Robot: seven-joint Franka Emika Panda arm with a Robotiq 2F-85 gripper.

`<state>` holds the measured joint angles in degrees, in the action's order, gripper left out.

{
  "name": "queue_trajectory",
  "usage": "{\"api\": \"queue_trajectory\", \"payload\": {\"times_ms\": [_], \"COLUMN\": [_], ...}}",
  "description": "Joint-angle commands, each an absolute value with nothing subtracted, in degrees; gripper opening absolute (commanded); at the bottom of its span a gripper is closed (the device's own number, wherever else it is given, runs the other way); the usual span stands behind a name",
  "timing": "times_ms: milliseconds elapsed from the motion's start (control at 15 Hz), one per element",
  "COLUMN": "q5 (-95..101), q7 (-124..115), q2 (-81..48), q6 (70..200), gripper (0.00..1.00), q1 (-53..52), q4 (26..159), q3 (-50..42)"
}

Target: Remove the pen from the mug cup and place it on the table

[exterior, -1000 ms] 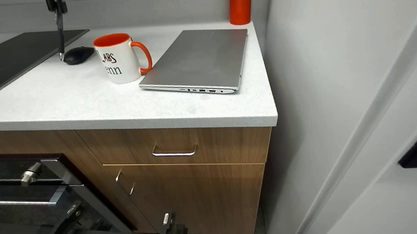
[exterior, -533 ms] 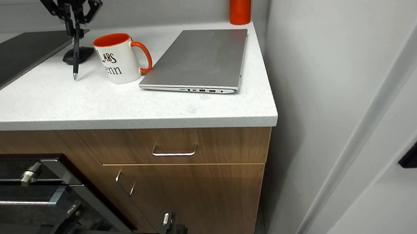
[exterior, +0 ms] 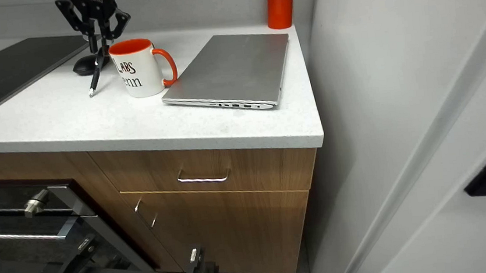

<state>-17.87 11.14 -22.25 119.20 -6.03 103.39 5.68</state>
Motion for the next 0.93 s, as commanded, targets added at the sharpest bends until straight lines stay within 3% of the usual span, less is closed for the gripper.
{"api": "queue_trajectory", "payload": {"times_ms": [0,267,400,867], "q5": [-15.32,-14.34,-14.39,-14.78], "q7": [11.21,11.48,11.65,11.64], "q2": [-24.17,-23.24,-22.94,-22.93], "q6": [117.57,118.11,118.10,119.11], "gripper": [0.57,0.88,1.00,1.00], "q1": [-5.29,-5.12,-4.97,-4.85], "q4": [100.08,100.12,99.93,100.26], "q3": [6.60,6.77,6.80,6.93]}}
